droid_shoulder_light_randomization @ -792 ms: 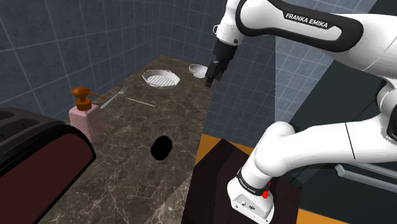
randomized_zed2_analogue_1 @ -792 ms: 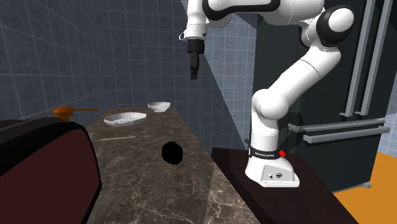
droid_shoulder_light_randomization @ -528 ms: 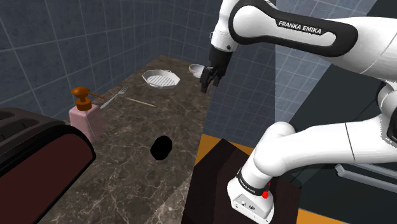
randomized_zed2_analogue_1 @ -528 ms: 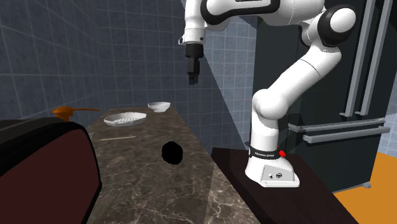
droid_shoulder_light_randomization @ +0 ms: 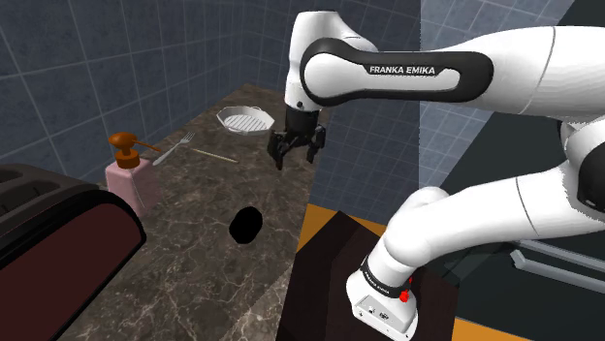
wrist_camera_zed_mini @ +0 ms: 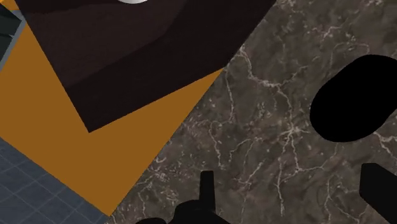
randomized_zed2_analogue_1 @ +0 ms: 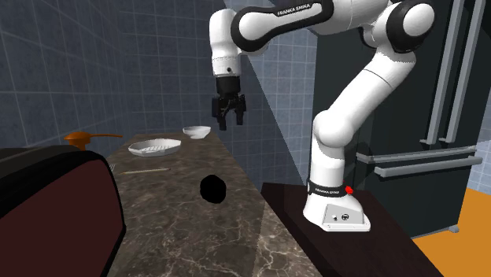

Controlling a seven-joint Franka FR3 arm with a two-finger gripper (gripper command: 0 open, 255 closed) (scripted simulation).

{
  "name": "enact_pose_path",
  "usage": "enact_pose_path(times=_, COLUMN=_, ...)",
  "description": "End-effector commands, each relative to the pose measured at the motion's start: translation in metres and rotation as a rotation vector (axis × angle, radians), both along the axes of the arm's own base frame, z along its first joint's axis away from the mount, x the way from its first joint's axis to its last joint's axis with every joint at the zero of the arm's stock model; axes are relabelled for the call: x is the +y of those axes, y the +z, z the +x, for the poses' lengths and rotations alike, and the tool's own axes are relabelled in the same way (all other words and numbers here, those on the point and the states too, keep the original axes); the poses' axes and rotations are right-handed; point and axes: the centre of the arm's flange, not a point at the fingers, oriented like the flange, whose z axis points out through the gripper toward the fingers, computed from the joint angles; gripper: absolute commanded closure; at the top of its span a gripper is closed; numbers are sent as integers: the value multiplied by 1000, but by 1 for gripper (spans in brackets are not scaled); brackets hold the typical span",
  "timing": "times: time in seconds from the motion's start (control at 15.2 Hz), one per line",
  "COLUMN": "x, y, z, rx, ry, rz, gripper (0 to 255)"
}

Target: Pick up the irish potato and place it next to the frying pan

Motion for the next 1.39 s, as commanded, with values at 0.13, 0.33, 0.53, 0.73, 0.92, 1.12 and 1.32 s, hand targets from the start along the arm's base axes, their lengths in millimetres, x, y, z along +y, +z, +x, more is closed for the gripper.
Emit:
enact_pose_path(times=0.13, x=34, y=-41, z=23, rx=47, ry=-224, rz=-14, gripper=0)
enact_pose_path(times=0.33, x=53, y=-72, z=42, rx=83, ry=-384, rz=-25, gripper=0)
enact_pose_path(times=0.53, x=69, y=-105, z=63, rx=118, ry=-545, rz=-35, gripper=0)
enact_pose_path(times=0.73, x=78, y=-129, z=79, rx=144, ry=-662, rz=-43, gripper=0)
enact_pose_path(times=0.92, x=78, y=-144, z=76, rx=144, ry=-662, rz=-43, gripper=0)
enact_pose_path(times=1.12, x=79, y=-160, z=72, rx=144, ry=-662, rz=-43, gripper=0)
enact_pose_path(times=1.32, x=79, y=-168, z=70, rx=144, ry=-662, rz=-43, gripper=0)
